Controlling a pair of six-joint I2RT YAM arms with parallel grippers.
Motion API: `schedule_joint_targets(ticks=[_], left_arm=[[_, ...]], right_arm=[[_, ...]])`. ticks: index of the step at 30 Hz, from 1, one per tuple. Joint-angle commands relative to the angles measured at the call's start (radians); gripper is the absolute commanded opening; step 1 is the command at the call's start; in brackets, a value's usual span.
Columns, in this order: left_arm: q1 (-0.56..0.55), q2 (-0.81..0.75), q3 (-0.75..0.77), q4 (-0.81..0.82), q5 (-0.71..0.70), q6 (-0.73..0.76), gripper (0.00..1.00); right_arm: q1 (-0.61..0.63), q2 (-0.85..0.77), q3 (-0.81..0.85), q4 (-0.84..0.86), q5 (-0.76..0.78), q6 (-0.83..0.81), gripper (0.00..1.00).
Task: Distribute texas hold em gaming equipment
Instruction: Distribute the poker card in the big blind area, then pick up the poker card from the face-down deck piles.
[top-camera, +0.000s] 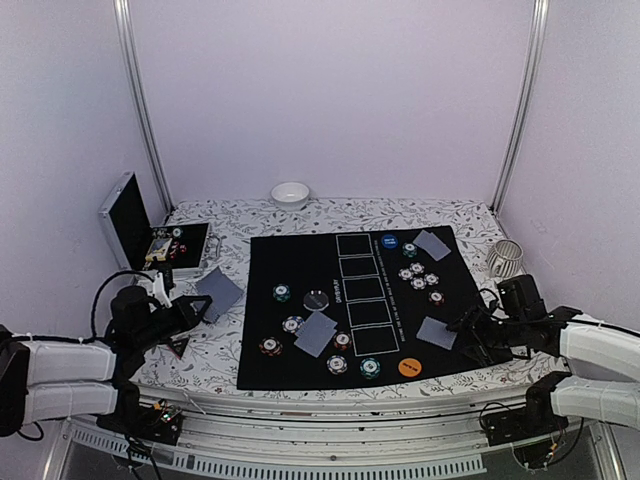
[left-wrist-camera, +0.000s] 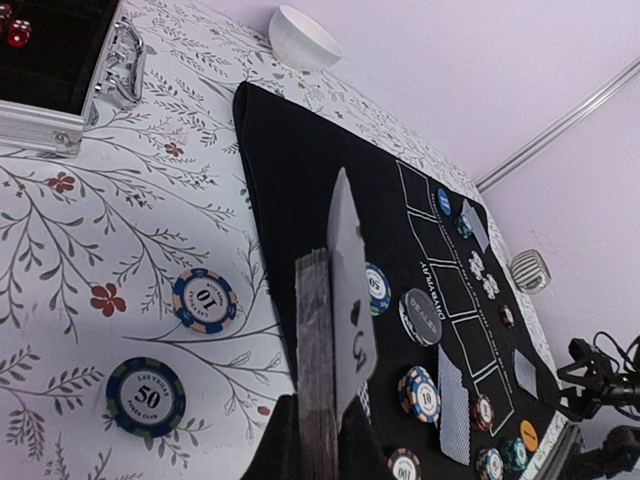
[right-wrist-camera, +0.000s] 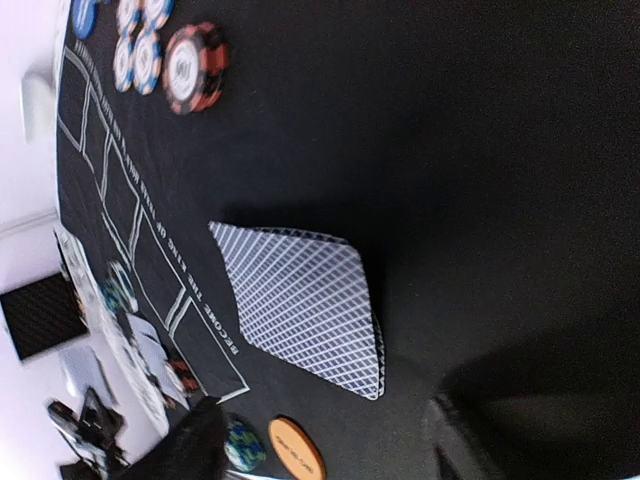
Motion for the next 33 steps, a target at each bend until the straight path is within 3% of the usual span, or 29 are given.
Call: schedule_joint_targets(ticks=[1, 2, 6, 9, 16, 21, 24, 28, 33], left_arm=[[0.009, -0.042, 0.039, -0.029, -0.011, 0.022, 0.00], [0.009, -0.053, 0.042, -0.036, -0.012, 0.025, 0.00], [0.009, -0.086, 0.056, -0.049, -0.004, 0.044, 0.00], [0.010, -0.092, 0.063, -0.034, 0.025, 0.049, 0.00], [0.008, -0.113, 0.080, 0.055, 0.153, 0.048, 0.00], [0.005, -0.154, 0.093, 0.081, 0.249, 0.071, 0.00], [0.000, -0.182, 0.092, 0.099, 0.313, 0.069, 0.00], [-0.012, -0.215, 0.088, 0.124, 0.385, 0.050, 0.00], [-0.039, -0.224, 0.065, 0.190, 0.409, 0.019, 0.00]], right_arm=[[-0.009, -0.120, -0.010, -0.109, 0.117, 0.126, 0.90], [-0.009, -0.164, 0.003, -0.148, 0.161, 0.147, 1.00], [-0.011, -0.309, 0.085, -0.261, 0.360, 0.156, 0.99], [-0.011, -0.308, 0.175, -0.266, 0.451, 0.071, 0.99], [0.050, 0.024, 0.522, -0.089, 0.404, -0.411, 0.99], [0.376, 0.326, 0.740, 0.117, 0.482, -0.760, 0.99], [0.462, 0.541, 0.874, 0.260, 0.269, -0.941, 0.99], [0.507, 0.763, 1.058, 0.352, -0.118, -1.004, 0.99], [0.560, 0.961, 1.238, 0.378, -0.286, -1.008, 0.98]])
